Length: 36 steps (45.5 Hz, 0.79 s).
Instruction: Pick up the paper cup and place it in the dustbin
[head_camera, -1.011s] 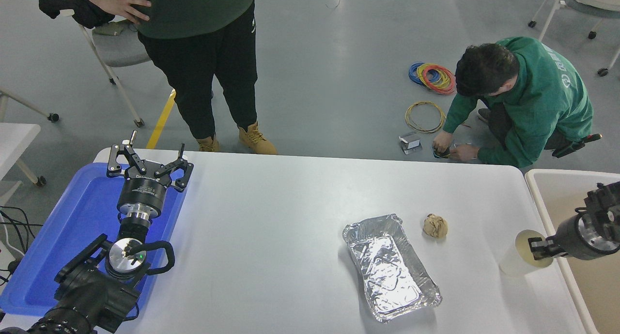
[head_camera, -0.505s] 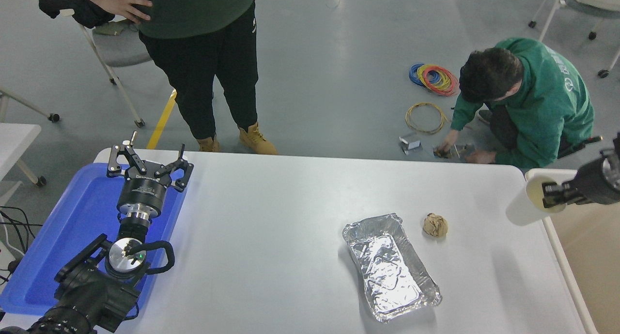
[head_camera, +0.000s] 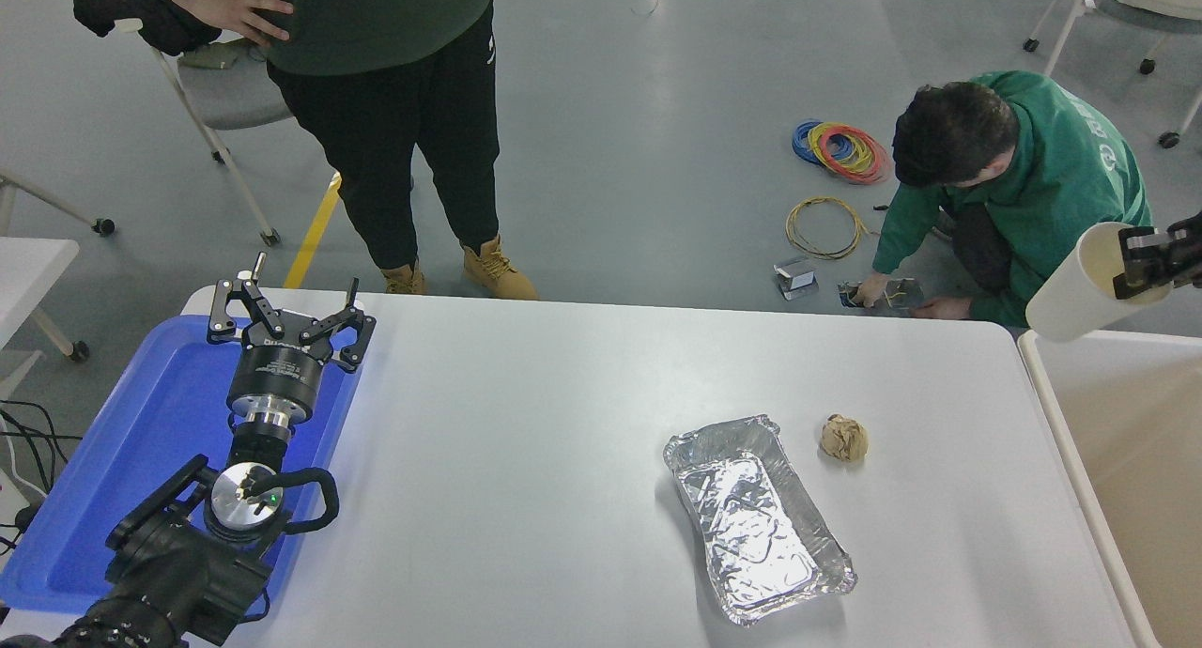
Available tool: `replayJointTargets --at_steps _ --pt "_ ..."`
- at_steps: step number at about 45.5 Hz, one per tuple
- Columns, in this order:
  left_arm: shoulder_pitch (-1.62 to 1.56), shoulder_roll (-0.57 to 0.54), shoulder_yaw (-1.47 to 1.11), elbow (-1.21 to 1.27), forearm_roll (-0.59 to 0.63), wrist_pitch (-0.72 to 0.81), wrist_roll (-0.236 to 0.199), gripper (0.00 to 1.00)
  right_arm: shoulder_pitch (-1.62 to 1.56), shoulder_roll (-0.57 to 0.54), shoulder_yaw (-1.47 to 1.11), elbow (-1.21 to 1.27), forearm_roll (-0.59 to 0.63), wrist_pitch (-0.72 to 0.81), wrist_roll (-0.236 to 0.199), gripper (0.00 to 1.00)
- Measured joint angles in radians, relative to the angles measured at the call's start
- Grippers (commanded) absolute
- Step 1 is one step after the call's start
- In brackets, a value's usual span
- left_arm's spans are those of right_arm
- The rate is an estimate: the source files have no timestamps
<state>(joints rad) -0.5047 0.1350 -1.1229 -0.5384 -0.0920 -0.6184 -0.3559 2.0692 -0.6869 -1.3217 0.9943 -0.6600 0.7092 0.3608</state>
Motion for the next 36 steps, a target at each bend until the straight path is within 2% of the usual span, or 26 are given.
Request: replayJointTargets --at_steps 14,36 --pt "0.0 0.0 0.0 0.0 0.0 0.0 0.0 1.0 0.154 -0.002 -0.047 0.06 -0.012 0.051 0.0 0.0" --pt "0.0 0.0 0.0 0.0 0.0 0.0 0.0 1.0 0.176 -0.003 -0.056 0.072 -0.02 0.059 -0.001 0.0"
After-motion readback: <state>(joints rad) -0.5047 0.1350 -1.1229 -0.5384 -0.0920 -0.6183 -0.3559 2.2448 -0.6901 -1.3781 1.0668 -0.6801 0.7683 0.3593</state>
